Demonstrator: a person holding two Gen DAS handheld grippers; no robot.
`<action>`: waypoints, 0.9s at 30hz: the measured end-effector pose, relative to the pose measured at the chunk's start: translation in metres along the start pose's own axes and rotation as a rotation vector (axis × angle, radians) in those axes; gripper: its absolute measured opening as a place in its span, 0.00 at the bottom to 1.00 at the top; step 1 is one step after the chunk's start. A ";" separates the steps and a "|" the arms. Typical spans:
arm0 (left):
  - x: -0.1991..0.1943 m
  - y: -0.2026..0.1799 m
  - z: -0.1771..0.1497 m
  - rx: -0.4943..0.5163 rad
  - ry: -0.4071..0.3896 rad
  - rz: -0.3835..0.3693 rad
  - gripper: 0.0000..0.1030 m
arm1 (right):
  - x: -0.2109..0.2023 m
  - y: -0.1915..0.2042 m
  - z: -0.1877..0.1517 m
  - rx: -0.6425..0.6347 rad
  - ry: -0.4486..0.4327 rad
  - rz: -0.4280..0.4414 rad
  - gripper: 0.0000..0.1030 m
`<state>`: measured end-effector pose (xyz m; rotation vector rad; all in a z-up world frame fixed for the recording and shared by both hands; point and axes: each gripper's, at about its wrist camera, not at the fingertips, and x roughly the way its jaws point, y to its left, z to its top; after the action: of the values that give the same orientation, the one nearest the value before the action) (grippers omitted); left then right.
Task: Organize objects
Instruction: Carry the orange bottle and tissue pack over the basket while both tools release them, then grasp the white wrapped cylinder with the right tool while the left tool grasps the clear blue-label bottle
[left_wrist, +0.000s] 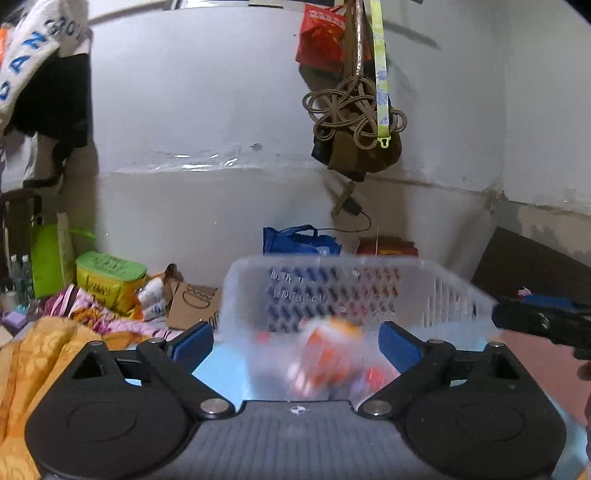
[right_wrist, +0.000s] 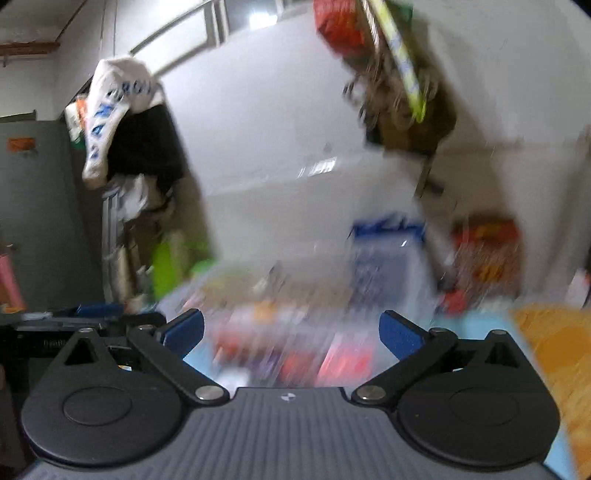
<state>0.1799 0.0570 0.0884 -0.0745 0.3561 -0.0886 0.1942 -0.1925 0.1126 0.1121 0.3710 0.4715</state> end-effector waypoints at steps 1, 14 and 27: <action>-0.002 0.006 -0.010 -0.011 0.012 0.002 0.98 | 0.006 0.003 -0.013 0.009 0.050 0.005 1.00; 0.020 0.065 -0.077 -0.134 0.163 -0.032 0.98 | 0.096 0.046 -0.049 -0.023 0.239 0.061 0.56; 0.050 0.017 -0.079 0.038 0.300 -0.052 0.96 | 0.030 -0.009 -0.064 -0.013 0.173 -0.048 0.50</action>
<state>0.2001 0.0648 -0.0037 -0.0323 0.6515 -0.1592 0.1985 -0.1852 0.0415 0.0499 0.5395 0.4370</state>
